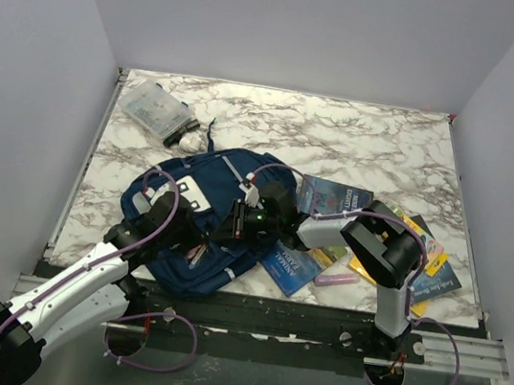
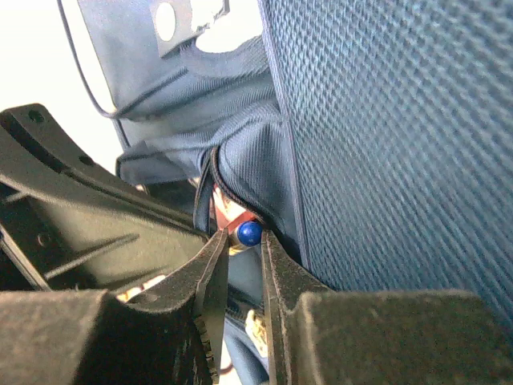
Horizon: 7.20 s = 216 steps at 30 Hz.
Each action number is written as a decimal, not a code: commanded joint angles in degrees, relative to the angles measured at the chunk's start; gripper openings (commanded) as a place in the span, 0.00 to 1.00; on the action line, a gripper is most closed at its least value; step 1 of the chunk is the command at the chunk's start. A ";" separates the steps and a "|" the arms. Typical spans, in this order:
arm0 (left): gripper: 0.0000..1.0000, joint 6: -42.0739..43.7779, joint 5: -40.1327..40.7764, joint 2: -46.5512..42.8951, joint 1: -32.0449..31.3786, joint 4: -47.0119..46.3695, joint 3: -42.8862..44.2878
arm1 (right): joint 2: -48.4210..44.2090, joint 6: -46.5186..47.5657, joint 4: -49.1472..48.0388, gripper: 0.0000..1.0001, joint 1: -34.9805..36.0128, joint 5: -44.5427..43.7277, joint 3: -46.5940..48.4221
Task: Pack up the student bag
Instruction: Place the stationery in the student bag, then pick up the stationery from the center of the board, then place the stationery in the student bag.
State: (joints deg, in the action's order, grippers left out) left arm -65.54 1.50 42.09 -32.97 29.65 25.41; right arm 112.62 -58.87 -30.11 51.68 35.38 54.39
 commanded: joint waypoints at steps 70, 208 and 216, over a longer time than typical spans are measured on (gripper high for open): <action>0.00 4.90 2.97 -2.20 0.25 -2.76 0.71 | -41.74 -35.55 82.84 0.57 -9.07 -65.94 -20.88; 0.00 1.66 -4.44 -1.64 0.54 -4.79 0.60 | -0.58 15.46 1.36 0.22 -4.13 -3.51 5.12; 0.00 1.45 -3.87 -1.00 0.54 -5.71 0.17 | -6.42 6.26 -4.54 0.01 0.87 -10.45 -6.28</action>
State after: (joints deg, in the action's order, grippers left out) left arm -64.45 -0.89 40.99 -32.58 27.11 24.62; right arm 109.43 -46.63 -32.27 47.99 27.53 52.99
